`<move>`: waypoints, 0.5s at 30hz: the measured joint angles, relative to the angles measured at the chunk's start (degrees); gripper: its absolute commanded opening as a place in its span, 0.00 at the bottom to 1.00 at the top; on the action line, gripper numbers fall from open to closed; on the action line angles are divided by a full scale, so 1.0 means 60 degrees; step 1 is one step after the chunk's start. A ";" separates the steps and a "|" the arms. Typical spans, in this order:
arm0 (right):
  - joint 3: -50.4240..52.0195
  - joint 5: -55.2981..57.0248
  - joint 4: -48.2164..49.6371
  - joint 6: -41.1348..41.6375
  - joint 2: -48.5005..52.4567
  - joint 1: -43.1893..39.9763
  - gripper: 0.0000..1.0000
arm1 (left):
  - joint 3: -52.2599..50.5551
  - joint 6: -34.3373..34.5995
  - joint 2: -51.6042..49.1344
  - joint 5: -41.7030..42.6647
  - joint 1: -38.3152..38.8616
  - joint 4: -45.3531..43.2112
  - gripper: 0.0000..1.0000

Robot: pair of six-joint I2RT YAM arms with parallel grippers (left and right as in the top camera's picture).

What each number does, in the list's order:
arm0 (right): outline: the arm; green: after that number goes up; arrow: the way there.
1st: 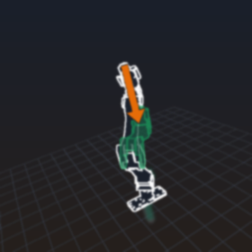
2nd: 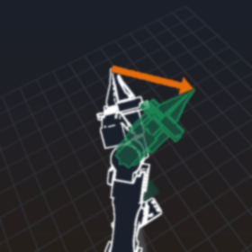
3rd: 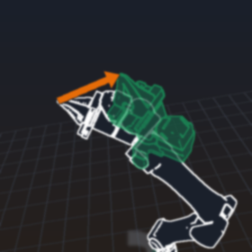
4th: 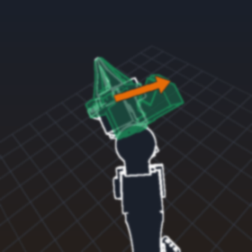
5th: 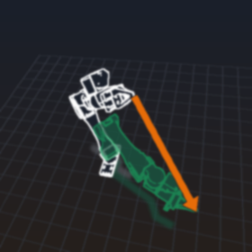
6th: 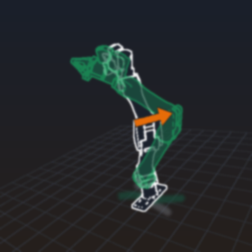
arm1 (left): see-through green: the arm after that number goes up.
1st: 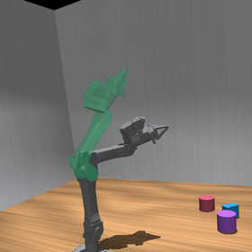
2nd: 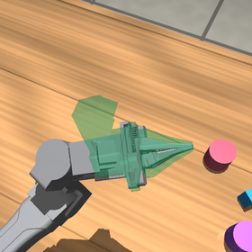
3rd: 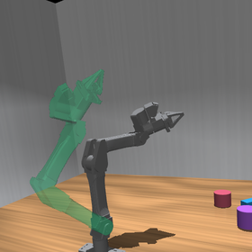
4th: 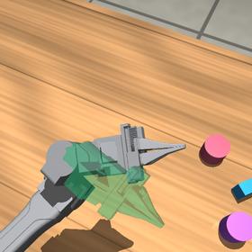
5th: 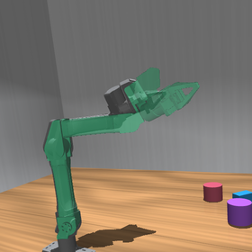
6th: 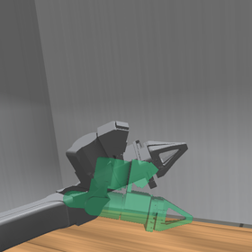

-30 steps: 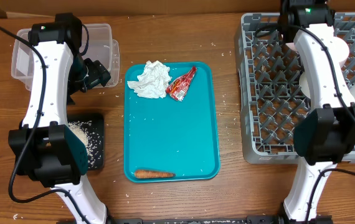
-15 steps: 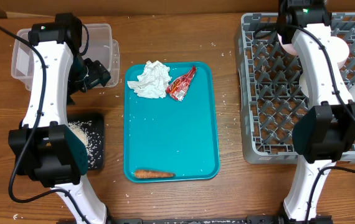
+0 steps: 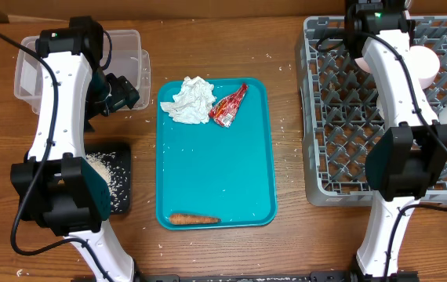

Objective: Sort waste into correct bins and load items into the dishwasher
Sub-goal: 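Lower the plate upright into a rack slot and release it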

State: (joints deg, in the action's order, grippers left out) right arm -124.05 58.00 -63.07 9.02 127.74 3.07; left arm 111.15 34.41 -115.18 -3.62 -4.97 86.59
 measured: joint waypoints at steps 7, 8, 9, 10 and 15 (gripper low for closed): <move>0.0000 0.0171 -0.0095 0.0066 0.0000 0.0386 0.04 | 0.0004 0.0000 0.0000 0.0000 0.0000 0.0000 1.00; 0.0000 0.0182 -0.0142 0.0066 0.0000 0.0441 0.04 | 0.0004 0.0000 0.0000 0.0000 0.0000 0.0000 1.00; 0.0000 0.0204 -0.0182 0.0066 0.0007 0.0521 0.06 | 0.0004 0.0000 0.0000 -0.0004 0.0000 0.0000 1.00; 0.0000 0.0229 -0.0226 0.0066 0.0007 0.0586 0.13 | 0.0000 0.0000 0.0000 0.0000 0.0000 0.0000 1.00; 0.0000 0.0248 -0.0452 0.0117 0.0011 0.0882 0.40 | 0.0004 0.0000 0.0000 0.0000 0.0000 0.0000 1.00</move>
State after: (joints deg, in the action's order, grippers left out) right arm -124.05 59.48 -65.78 9.72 127.81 8.36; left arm 111.18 34.41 -115.18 -3.62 -4.97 86.59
